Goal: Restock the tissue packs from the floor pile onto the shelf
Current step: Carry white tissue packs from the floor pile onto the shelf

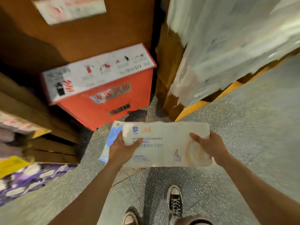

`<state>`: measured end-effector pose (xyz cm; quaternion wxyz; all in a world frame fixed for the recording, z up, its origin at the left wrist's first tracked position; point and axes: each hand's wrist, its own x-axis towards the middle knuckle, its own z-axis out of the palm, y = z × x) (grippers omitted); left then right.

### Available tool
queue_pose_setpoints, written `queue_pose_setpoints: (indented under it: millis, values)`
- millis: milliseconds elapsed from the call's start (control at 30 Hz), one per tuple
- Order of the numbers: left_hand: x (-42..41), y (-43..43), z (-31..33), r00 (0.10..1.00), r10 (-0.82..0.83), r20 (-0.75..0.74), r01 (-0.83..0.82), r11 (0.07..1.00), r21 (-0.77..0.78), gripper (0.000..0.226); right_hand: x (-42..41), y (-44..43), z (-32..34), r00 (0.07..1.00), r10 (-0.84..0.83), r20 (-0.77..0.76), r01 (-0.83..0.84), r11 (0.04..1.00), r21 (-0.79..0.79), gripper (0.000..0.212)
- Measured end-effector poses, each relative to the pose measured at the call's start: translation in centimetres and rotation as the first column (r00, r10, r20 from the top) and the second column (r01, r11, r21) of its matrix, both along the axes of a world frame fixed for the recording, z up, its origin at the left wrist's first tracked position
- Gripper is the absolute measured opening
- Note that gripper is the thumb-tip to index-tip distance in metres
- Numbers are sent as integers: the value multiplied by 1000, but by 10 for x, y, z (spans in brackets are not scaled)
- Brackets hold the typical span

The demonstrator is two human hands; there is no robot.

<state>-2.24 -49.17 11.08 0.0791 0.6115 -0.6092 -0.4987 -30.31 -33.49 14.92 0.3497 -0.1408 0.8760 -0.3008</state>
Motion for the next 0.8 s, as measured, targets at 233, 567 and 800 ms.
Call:
queue_pose_setpoints:
  millis: [233,567,800]
  values:
    - [72,32,263,998,34,-46,-40,990,-134,44,64,26,259,992,116,-39,-120,983,-137,43]
    - [191,159,456,937,290,-196,-342,872,-349,37,148,64,442,929,369,-21,-340,834,-434,44]
    - [304,285,491,752,592,-289,-659,661,-359,52,259,68,489,739,674,-14,-571,614,-545,30]
